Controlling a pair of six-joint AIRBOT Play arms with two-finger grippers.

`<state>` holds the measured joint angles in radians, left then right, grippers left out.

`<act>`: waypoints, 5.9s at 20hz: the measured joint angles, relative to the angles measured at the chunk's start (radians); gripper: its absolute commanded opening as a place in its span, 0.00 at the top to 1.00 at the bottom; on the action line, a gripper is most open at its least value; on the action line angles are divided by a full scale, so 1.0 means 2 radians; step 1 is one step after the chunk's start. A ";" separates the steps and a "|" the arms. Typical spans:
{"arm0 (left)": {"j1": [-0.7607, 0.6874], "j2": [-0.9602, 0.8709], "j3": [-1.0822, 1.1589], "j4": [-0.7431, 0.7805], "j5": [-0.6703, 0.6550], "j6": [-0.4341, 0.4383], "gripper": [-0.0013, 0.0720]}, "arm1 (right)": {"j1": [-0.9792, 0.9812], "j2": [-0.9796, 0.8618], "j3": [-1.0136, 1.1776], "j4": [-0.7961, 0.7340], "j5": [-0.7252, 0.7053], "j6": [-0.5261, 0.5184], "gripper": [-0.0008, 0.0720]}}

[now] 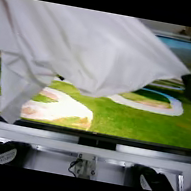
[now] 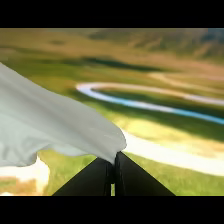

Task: Fold the shirts.

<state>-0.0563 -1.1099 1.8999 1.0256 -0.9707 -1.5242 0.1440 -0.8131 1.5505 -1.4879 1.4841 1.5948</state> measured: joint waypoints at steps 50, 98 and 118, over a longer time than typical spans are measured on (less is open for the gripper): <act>0.058 -0.224 0.029 0.055 -0.084 0.019 0.95 | -0.016 -0.172 -0.073 0.116 -0.066 0.025 0.90; 0.052 0.130 -0.529 0.086 0.076 0.033 0.94 | 0.011 -0.292 -0.229 0.164 -0.040 0.051 0.17; 0.052 0.134 -0.512 0.086 0.058 0.052 0.94 | 0.119 -0.272 -0.331 0.231 -0.253 0.134 0.90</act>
<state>0.0479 -0.8417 0.8768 1.1976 -0.8547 -1.4208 0.3824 -1.3575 0.8886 -1.0256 0.9783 1.8629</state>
